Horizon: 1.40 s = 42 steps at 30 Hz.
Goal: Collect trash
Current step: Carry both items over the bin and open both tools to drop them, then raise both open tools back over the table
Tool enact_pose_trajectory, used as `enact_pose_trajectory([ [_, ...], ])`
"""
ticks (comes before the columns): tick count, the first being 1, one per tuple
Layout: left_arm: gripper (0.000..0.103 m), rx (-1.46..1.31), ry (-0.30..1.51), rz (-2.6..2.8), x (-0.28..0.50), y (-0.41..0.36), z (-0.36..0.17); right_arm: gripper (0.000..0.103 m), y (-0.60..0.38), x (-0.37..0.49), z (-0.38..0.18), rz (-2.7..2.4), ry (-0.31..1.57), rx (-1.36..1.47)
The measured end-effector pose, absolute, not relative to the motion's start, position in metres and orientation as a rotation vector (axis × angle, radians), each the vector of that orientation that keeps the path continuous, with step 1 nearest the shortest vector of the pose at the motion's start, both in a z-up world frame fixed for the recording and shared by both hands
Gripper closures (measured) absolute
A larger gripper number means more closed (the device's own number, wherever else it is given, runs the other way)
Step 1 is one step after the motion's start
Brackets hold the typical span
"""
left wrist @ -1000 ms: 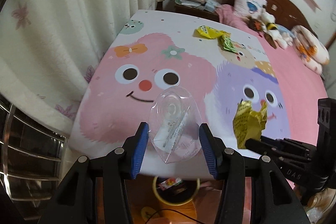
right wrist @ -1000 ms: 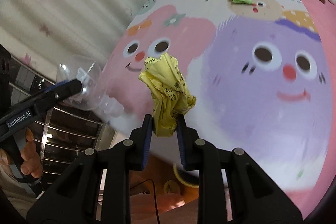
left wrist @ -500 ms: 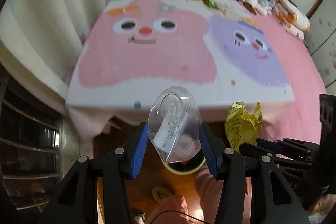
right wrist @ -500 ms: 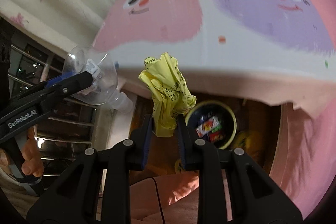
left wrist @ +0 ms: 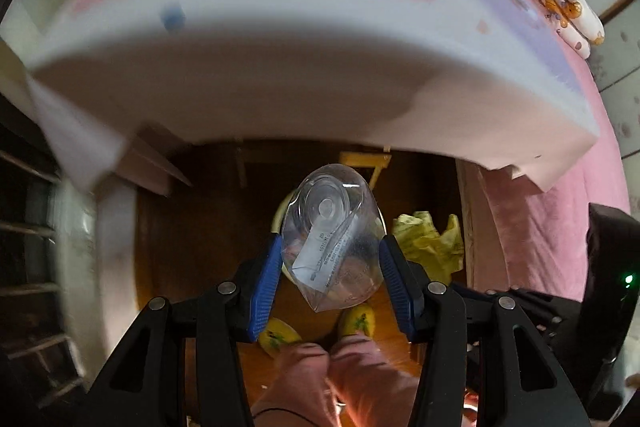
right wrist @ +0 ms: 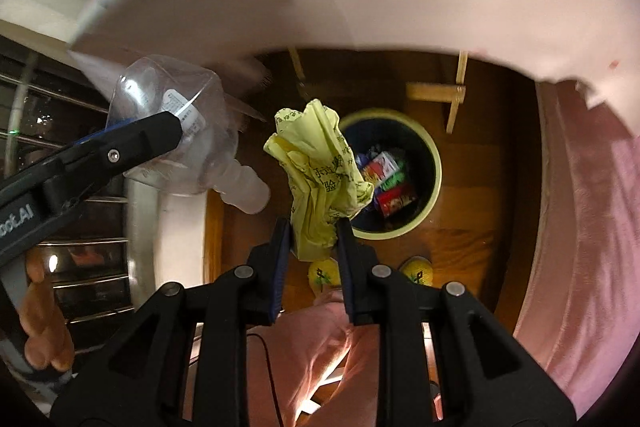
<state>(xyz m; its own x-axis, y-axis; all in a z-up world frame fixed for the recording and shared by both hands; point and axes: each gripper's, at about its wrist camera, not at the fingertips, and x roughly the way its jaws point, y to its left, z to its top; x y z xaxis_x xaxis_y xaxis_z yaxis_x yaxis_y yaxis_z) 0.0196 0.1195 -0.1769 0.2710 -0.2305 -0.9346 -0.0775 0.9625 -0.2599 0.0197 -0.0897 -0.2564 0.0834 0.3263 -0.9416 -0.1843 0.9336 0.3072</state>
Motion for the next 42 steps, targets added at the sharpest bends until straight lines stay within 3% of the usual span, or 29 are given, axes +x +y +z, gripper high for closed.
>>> enact_pose_trajectory([
  [6,0.053,-0.306,1.359,-0.099,0.028,0.1,-0.275,0.083,-0.097,0.029,-0.344,0.353,1.49,0.133],
  [17,0.051,-0.269,1.434,-0.122,0.054,0.057,-0.401,0.083,-0.121,0.058,-0.48,0.3,1.544,0.115],
  [20,0.043,-0.247,1.445,-0.098,0.062,0.055,-0.424,0.079,-0.131,0.066,-0.501,0.271,1.552,0.141],
  [22,0.033,-0.229,1.426,-0.079,0.068,0.054,-0.434,0.067,-0.137,0.07,-0.51,0.253,1.556,0.158],
  [23,0.026,-0.219,1.421,-0.075,0.07,0.055,-0.436,0.058,-0.139,0.072,-0.513,0.25,1.554,0.17],
  [24,0.022,-0.204,1.417,-0.07,0.073,0.056,-0.437,0.057,-0.141,0.074,-0.514,0.25,1.549,0.181],
  [33,0.021,-0.108,1.41,-0.043,0.076,0.071,-0.414,0.055,-0.138,0.076,-0.478,0.253,1.505,0.205],
  [42,0.021,-0.07,1.348,-0.031,0.058,0.083,-0.299,0.055,-0.135,0.069,-0.368,0.254,1.442,0.23],
])
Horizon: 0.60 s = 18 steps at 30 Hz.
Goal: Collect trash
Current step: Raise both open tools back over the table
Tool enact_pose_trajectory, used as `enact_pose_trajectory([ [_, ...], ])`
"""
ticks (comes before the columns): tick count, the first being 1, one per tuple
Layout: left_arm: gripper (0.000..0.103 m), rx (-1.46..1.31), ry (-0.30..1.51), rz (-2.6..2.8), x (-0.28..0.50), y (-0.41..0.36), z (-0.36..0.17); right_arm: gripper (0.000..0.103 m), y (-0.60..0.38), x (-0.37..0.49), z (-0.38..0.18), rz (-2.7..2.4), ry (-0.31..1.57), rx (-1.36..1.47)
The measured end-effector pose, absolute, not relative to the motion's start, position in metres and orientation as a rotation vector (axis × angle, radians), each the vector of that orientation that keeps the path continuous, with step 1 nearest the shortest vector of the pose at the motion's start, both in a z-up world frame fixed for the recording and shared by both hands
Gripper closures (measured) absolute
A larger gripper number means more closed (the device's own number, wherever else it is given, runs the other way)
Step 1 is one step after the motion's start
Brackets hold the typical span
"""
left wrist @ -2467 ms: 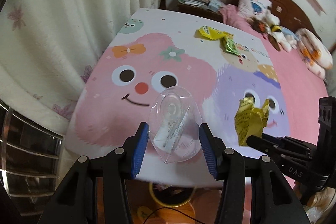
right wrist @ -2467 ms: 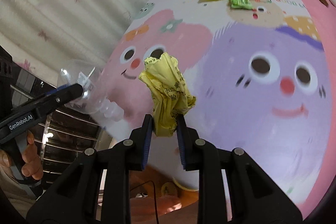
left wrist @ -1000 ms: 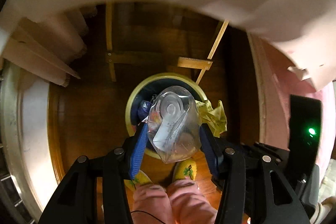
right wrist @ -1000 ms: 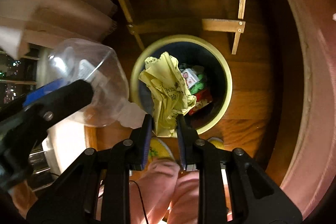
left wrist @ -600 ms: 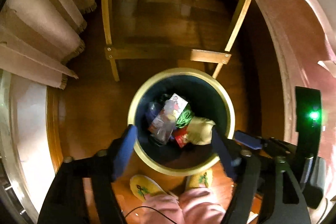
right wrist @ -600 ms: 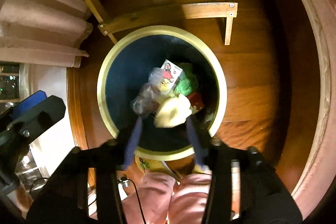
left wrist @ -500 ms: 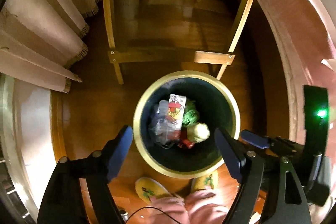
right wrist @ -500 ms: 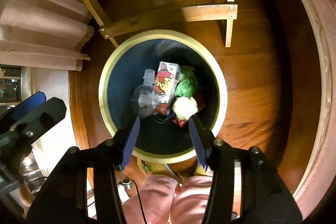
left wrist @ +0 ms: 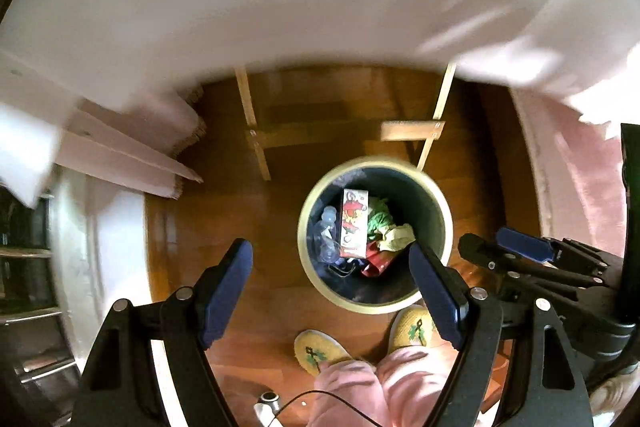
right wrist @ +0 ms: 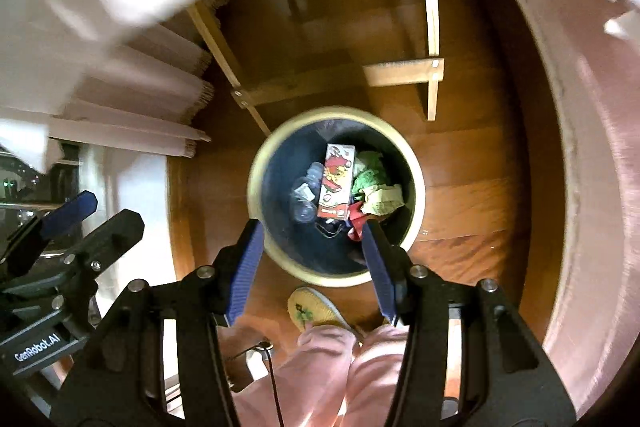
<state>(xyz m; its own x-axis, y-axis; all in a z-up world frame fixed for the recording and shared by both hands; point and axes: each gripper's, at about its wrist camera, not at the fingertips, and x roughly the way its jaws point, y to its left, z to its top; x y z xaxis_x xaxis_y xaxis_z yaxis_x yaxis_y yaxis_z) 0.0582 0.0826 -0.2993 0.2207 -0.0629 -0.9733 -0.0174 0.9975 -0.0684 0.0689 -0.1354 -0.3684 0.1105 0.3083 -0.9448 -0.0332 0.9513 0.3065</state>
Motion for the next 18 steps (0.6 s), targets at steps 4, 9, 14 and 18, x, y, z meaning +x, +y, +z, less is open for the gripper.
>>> enact_pose_trajectory([
  [4,0.021,-0.067,1.293,-0.04,0.053,0.09,-0.224,0.055,-0.137,0.063,-0.3,0.262,1.403,0.235],
  [9,0.021,-0.039,1.192,-0.048,0.045,0.097,-0.126,0.055,-0.135,0.058,-0.212,0.272,1.336,0.231],
  [14,0.021,-0.002,1.102,-0.087,0.036,0.105,-0.042,0.055,-0.128,0.056,-0.136,0.296,1.256,0.226],
  [18,0.021,0.022,1.043,-0.103,0.03,0.111,0.008,0.055,-0.123,0.055,-0.088,0.306,1.192,0.231],
])
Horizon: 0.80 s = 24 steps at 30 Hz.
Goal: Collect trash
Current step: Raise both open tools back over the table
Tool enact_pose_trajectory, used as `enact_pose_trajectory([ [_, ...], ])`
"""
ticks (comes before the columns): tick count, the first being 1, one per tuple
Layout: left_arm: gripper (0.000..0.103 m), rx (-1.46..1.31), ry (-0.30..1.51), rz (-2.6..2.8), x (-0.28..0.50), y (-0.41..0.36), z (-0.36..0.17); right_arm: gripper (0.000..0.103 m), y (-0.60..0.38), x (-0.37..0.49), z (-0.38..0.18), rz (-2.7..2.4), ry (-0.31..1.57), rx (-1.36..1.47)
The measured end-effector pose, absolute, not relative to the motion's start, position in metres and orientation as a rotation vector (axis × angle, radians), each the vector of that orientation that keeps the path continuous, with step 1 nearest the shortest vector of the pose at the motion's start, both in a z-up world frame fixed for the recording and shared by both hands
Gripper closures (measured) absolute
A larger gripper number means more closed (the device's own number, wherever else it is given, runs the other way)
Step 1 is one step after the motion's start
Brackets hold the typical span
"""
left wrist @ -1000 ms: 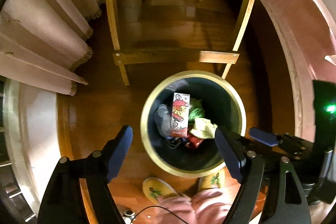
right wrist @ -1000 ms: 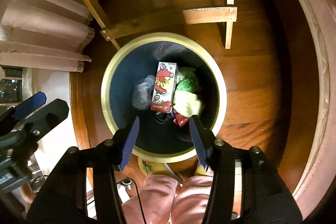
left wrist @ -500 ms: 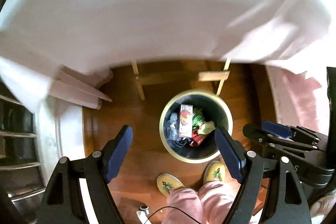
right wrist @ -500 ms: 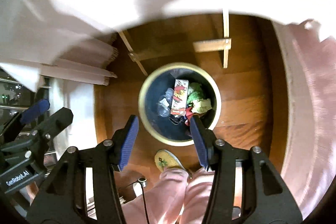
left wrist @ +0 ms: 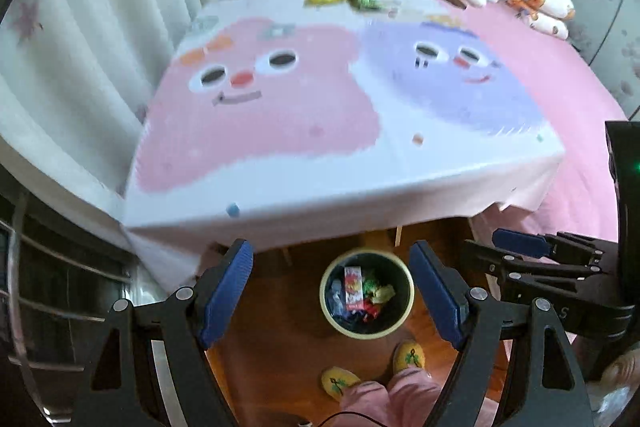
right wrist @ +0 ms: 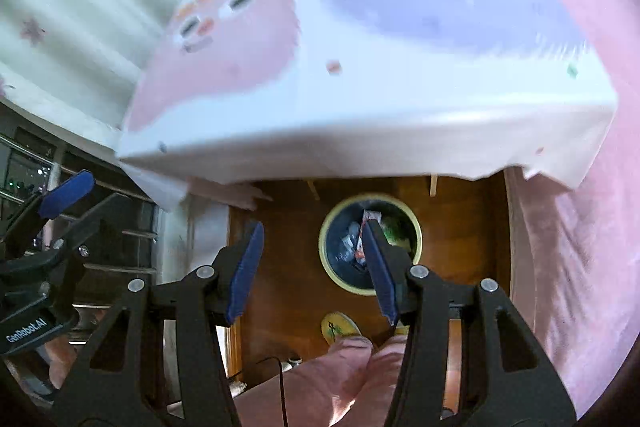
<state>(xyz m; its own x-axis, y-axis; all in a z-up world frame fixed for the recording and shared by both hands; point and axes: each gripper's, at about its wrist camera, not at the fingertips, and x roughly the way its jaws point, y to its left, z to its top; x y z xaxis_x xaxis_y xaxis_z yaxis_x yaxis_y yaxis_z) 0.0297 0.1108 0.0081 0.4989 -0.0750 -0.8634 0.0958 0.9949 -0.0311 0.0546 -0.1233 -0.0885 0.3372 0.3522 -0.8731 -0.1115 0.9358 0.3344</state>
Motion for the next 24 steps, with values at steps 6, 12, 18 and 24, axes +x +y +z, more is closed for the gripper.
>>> enact_pose_trajectory([
  [6,0.021,0.016,0.985,-0.098,0.028,0.124,0.056,0.055,-0.122,0.05,-0.032,0.304,1.103,0.24],
  [12,0.021,-0.015,0.913,-0.087,0.027,0.137,0.097,0.055,-0.115,0.045,0.012,0.306,1.009,0.222],
  [18,0.021,-0.013,0.855,-0.079,0.027,0.148,0.128,0.055,-0.107,0.048,0.045,0.307,0.931,0.188],
  [24,0.021,-0.012,0.837,-0.076,0.036,0.155,0.138,0.055,-0.101,0.06,0.062,0.305,0.898,0.178],
])
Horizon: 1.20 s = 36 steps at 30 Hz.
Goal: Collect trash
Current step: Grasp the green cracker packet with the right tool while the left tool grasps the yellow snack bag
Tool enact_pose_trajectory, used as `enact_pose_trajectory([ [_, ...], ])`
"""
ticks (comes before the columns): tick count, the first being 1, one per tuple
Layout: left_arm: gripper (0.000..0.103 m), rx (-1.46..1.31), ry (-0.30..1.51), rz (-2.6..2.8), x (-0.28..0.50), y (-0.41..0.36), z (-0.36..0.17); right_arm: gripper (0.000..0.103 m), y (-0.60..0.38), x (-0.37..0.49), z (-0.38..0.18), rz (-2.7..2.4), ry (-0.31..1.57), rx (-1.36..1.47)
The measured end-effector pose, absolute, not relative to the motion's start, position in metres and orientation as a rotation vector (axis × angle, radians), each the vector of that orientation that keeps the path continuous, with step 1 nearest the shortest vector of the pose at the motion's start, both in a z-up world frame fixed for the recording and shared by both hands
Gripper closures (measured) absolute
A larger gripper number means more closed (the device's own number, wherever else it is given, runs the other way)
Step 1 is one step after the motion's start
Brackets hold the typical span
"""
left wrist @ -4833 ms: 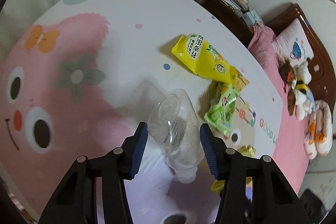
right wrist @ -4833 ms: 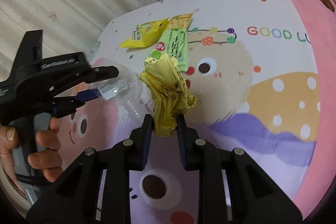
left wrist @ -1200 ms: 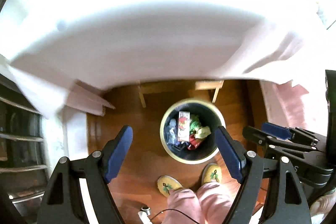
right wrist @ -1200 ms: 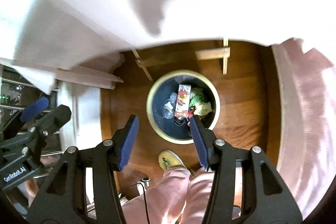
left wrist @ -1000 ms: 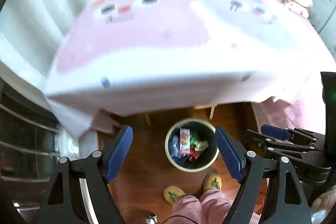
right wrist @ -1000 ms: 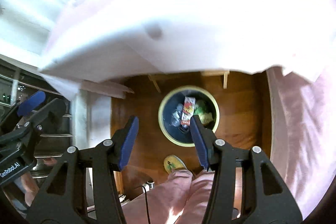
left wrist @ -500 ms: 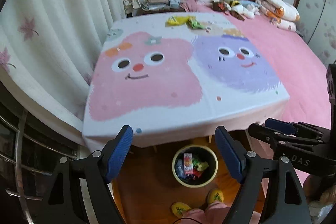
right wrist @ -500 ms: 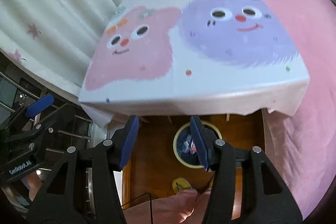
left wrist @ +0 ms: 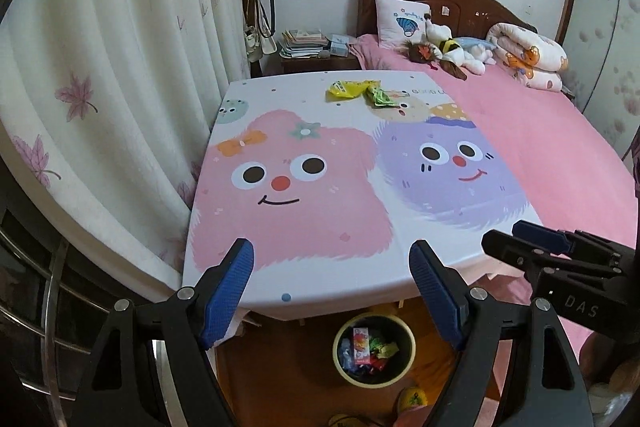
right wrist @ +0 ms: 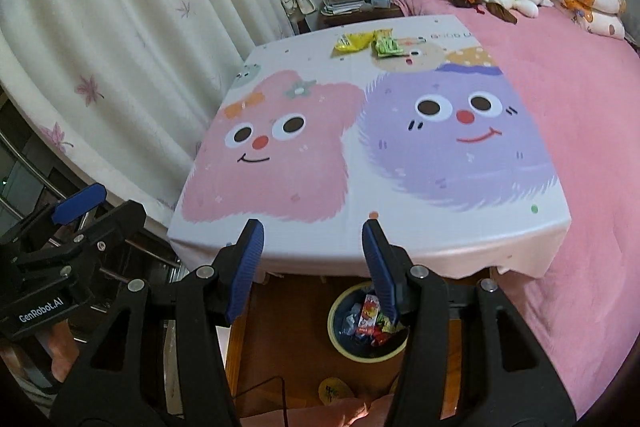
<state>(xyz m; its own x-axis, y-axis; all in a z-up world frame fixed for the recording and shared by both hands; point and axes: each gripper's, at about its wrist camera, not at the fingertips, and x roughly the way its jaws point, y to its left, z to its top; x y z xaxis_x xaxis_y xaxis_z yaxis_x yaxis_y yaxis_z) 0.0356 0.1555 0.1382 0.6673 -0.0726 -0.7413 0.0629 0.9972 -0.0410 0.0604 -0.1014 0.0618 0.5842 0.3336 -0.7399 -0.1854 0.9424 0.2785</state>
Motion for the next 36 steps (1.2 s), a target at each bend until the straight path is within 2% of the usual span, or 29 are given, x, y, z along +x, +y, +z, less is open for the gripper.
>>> enact_pose_trajectory([
  [12,0.022,-0.006,0.86,0.019,0.112,0.152,0.13,0.052,-0.109,0.162,0.058,0.373,0.884,0.134],
  [22,0.022,-0.038,0.937,0.18,0.262,0.107,0.12,0.049,-0.151,0.335,0.034,0.477,0.929,0.079],
  [26,0.022,-0.048,0.966,0.23,0.319,0.084,0.112,0.044,-0.172,0.411,0.015,0.492,0.963,0.053],
  [36,0.022,0.0,1.047,0.283,0.433,0.05,0.074,0.043,-0.172,0.562,-0.06,0.46,1.061,0.053],
])
